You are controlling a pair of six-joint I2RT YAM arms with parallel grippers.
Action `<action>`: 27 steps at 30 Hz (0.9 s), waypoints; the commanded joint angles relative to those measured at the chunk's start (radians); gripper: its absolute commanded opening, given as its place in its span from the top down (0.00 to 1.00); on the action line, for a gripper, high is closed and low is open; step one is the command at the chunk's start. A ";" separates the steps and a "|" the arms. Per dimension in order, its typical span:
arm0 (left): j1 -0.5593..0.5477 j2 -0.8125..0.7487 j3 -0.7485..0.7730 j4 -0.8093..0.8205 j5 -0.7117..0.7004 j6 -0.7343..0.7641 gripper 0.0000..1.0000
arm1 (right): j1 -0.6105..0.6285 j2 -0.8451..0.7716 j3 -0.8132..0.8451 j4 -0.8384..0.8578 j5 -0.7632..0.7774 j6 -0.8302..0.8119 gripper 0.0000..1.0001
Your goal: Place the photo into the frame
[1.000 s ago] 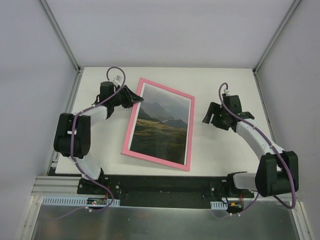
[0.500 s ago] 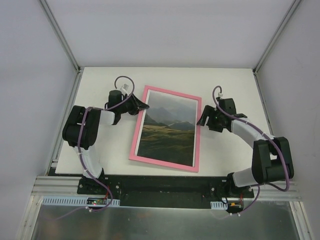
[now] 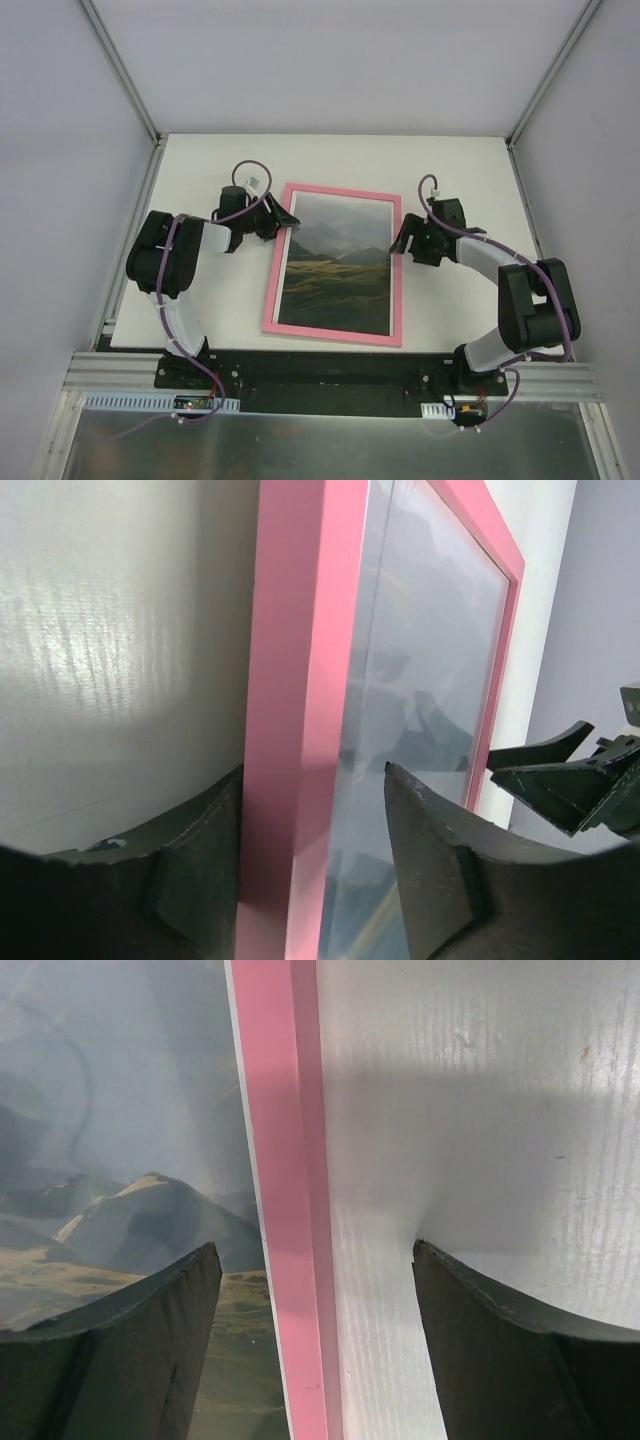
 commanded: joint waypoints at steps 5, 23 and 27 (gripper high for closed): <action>-0.004 -0.079 0.001 -0.139 -0.058 0.121 0.42 | 0.005 0.021 -0.001 0.037 -0.013 0.002 0.21; -0.005 -0.287 0.057 -0.565 -0.406 0.234 0.44 | 0.008 -0.017 0.003 -0.006 0.019 -0.014 0.21; -0.012 -0.379 0.002 -0.598 -0.472 0.181 0.55 | 0.013 -0.058 -0.003 -0.039 0.050 -0.021 0.21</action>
